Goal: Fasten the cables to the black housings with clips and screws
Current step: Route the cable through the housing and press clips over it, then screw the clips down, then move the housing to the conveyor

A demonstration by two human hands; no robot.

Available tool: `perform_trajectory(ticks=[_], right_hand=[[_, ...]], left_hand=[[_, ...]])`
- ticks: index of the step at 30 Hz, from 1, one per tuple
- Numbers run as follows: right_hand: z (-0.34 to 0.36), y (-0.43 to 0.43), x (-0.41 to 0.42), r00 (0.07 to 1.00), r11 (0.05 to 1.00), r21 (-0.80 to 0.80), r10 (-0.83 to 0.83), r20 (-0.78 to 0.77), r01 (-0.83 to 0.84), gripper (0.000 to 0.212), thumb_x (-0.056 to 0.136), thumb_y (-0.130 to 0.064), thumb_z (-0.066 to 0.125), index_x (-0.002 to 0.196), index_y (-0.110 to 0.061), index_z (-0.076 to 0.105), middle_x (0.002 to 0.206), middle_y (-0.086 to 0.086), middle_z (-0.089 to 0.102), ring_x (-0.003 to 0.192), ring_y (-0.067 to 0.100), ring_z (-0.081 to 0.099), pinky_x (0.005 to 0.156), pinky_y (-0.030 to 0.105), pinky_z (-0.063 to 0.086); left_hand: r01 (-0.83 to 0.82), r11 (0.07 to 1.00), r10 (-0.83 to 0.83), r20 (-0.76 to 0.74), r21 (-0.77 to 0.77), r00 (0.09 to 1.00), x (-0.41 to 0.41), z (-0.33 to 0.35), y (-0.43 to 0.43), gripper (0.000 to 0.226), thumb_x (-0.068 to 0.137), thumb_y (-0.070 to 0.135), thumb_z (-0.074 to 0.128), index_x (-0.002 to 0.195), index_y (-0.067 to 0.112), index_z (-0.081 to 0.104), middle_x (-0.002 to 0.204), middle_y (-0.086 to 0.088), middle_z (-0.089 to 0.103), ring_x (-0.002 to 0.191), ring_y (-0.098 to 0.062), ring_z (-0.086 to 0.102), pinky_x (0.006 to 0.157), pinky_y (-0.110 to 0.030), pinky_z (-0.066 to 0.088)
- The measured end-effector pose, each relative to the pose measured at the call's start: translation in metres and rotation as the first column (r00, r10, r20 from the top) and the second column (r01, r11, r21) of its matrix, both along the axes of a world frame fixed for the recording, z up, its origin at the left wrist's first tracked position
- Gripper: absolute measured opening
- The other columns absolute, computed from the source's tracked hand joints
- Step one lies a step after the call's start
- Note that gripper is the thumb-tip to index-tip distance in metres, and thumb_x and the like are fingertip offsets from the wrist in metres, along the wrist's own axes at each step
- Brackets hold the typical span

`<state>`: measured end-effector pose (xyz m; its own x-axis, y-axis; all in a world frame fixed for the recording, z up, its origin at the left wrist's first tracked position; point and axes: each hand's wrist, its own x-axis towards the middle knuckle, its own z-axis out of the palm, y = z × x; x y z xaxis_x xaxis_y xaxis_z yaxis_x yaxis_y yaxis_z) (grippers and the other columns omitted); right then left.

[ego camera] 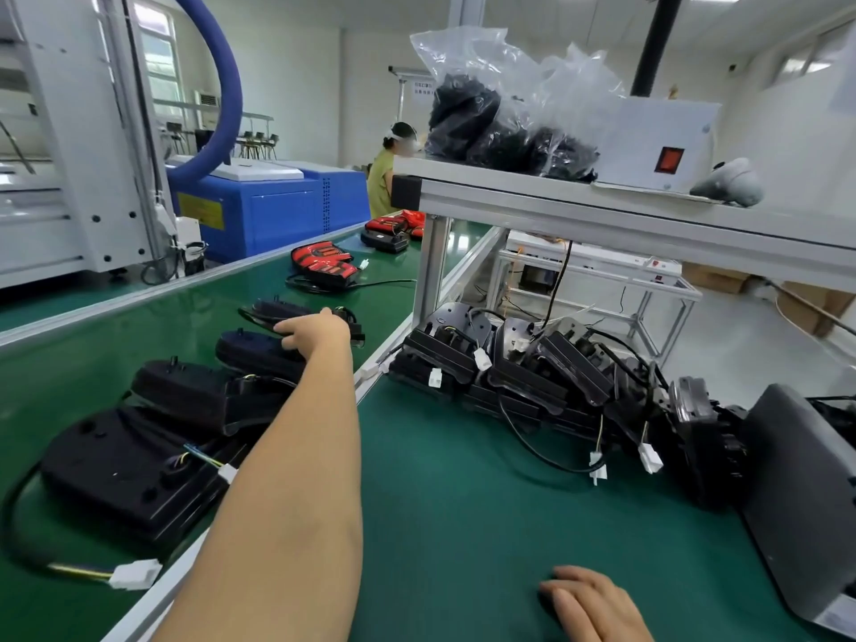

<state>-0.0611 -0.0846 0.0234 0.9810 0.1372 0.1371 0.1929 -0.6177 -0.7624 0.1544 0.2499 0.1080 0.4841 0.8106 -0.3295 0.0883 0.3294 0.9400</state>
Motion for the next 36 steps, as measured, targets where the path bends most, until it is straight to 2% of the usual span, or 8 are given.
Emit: perform_trajectory(ticks=[5, 10, 13, 17, 24, 28, 31, 36], right_hand=[[-0.012, 0.001, 0.0, 0.985, 0.997, -0.054, -0.053, 0.164, 0.063, 0.032, 0.076, 0.006, 0.071, 0.063, -0.023, 0.074, 0.084, -0.054, 0.049, 0.097, -0.016, 0.047, 0.085, -0.003, 0.026], [-0.021, -0.003, 0.003, 0.984, 0.998, -0.036, -0.044, 0.17, 0.051, 0.038, 0.076, -0.002, 0.074, 0.072, -0.039, 0.07, 0.088, -0.029, 0.067, 0.097, -0.006, 0.046, 0.088, -0.001, 0.027], [-0.02, -0.005, 0.004, 0.989, 0.998, -0.054, -0.021, 0.144, 0.029, 0.032, 0.076, -0.004, 0.075, 0.071, -0.035, 0.072, 0.105, -0.02, 0.062, 0.1, -0.008, 0.045, 0.09, 0.0, 0.026], [-0.02, -0.007, 0.002, 0.989, 0.998, -0.063, -0.018, 0.147, 0.027, 0.021, 0.075, -0.005, 0.076, 0.072, -0.025, 0.075, 0.101, -0.031, 0.058, 0.103, -0.02, 0.038, 0.09, -0.001, 0.026], [-0.025, -0.012, 0.005, 0.989, 0.988, -0.153, 0.03, 0.143, -0.008, 0.013, 0.086, -0.027, 0.066, 0.094, -0.035, 0.071, 0.113, -0.026, 0.051, 0.116, -0.011, 0.028, 0.092, 0.0, 0.025], [-0.028, -0.014, 0.006, 0.993, 0.979, -0.203, 0.037, 0.115, -0.013, 0.012, 0.089, -0.039, 0.059, 0.099, -0.041, 0.065, 0.113, -0.033, 0.044, 0.122, -0.013, 0.017, 0.088, -0.004, 0.023], [-0.029, -0.015, 0.007, 0.993, 0.981, -0.194, 0.034, 0.11, -0.012, 0.012, 0.088, -0.041, 0.059, 0.098, -0.042, 0.065, 0.112, -0.035, 0.043, 0.12, -0.016, 0.024, 0.088, -0.004, 0.023], [-0.026, -0.017, 0.005, 0.997, 0.996, -0.082, -0.034, 0.076, 0.041, 0.013, 0.088, -0.031, 0.062, 0.091, -0.043, 0.065, 0.111, -0.03, 0.052, 0.108, -0.006, 0.047, 0.086, 0.001, 0.032]], left_hand=[[0.265, 0.941, -0.21, -0.251, 0.211, 0.945, -0.002, -0.003, 0.009, 0.061, 0.097, 0.03, 0.047, 0.142, -0.005, 0.026, 0.143, -0.022, 0.034, 0.123, -0.035, 0.046, 0.1, -0.039, 0.043], [0.597, 0.631, -0.231, -0.614, 0.496, 0.755, -0.018, -0.001, 0.018, 0.036, 0.095, 0.034, 0.05, 0.098, 0.0, 0.061, 0.097, -0.012, 0.068, 0.091, -0.03, 0.067, 0.081, -0.035, 0.053], [0.549, 0.508, 0.036, -0.653, 0.664, 0.757, -0.021, -0.002, 0.018, 0.057, 0.086, 0.042, 0.063, 0.125, 0.004, 0.047, 0.128, -0.016, 0.047, 0.114, -0.032, 0.051, 0.085, -0.041, 0.047], [0.753, 0.06, 0.061, -0.755, 0.656, 0.653, -0.021, -0.014, 0.016, 0.057, 0.093, 0.048, 0.047, 0.144, 0.03, 0.029, 0.154, -0.008, 0.017, 0.14, -0.03, 0.019, 0.11, -0.051, 0.021], [0.869, 0.062, 0.008, -0.871, 0.49, 0.491, -0.016, -0.028, 0.017, 0.054, 0.1, 0.044, 0.03, 0.15, 0.034, 0.014, 0.159, 0.001, -0.009, 0.146, -0.025, 0.0, 0.114, -0.058, 0.001], [0.77, 0.071, 0.04, -0.773, 0.634, 0.633, -0.014, -0.016, -0.009, 0.058, 0.098, 0.042, 0.037, 0.15, 0.028, 0.016, 0.159, -0.007, 0.0, 0.145, -0.031, 0.004, 0.116, -0.054, 0.007], [0.465, -0.191, -0.105, -0.489, 0.865, 0.866, -0.01, -0.002, -0.073, 0.057, 0.094, 0.038, 0.05, 0.144, 0.016, 0.034, 0.152, -0.015, 0.025, 0.136, -0.032, 0.027, 0.112, -0.045, 0.025], [0.237, -0.562, -0.397, -0.51, 0.792, 0.763, 0.0, 0.003, -0.205, 0.08, 0.083, 0.047, 0.063, 0.148, 0.026, 0.022, 0.154, -0.006, 0.024, 0.139, -0.028, 0.023, 0.115, -0.043, 0.019]])
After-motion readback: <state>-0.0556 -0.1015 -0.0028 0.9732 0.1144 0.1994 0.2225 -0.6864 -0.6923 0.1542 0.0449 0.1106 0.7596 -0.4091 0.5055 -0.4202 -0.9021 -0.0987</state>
